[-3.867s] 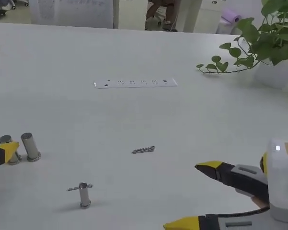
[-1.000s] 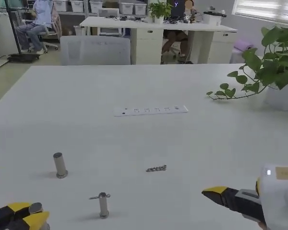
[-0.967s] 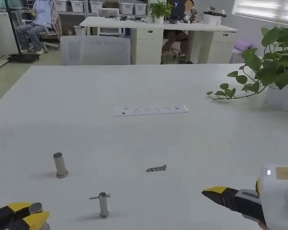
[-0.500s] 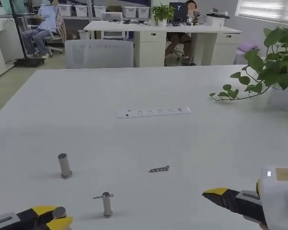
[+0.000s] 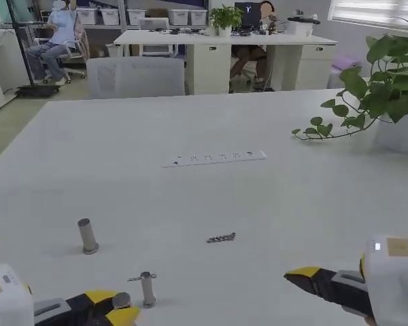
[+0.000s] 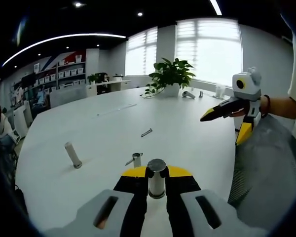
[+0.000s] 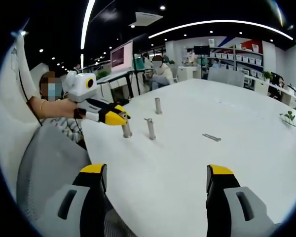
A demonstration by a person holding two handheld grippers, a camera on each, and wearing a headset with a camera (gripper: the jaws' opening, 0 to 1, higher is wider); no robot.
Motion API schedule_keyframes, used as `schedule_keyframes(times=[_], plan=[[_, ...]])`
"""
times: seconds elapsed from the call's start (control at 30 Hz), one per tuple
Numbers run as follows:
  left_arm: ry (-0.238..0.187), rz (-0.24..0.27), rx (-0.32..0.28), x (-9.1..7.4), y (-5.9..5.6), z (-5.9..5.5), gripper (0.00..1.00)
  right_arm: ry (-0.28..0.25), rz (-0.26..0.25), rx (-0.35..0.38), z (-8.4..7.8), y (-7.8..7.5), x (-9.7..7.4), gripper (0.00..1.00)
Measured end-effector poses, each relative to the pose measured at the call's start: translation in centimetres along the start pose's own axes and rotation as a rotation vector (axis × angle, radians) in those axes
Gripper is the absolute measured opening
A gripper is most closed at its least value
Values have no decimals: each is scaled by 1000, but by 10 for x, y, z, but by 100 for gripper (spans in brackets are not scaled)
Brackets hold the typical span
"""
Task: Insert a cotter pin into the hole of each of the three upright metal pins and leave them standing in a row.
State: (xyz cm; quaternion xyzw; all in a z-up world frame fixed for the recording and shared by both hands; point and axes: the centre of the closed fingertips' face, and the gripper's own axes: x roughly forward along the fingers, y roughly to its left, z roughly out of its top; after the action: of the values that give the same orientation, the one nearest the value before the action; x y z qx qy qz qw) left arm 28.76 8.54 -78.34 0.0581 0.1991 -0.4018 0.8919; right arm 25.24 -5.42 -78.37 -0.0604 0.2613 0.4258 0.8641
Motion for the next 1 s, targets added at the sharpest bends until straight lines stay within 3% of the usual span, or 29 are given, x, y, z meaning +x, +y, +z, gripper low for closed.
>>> schedule_keyframes(times=[0.13,0.33,0.47,0.73,1.0], plan=[[-12,-18,11,11,-5,4,11,-2,-5,6,-1,-2,-1,84],[6,-24,16,25,-12,3,11,-1,-8,13,-2,-3,-1,84],[3,-28,-26,33,-14,1,11,-1,-12,19,-4,-5,0,84],[21,-31,16,50,-18,-6,11,4,-8,34,-8,-6,1,84],[29,-54,33,56,-23,-12,11,6,-8,44,-10,-7,2,84]])
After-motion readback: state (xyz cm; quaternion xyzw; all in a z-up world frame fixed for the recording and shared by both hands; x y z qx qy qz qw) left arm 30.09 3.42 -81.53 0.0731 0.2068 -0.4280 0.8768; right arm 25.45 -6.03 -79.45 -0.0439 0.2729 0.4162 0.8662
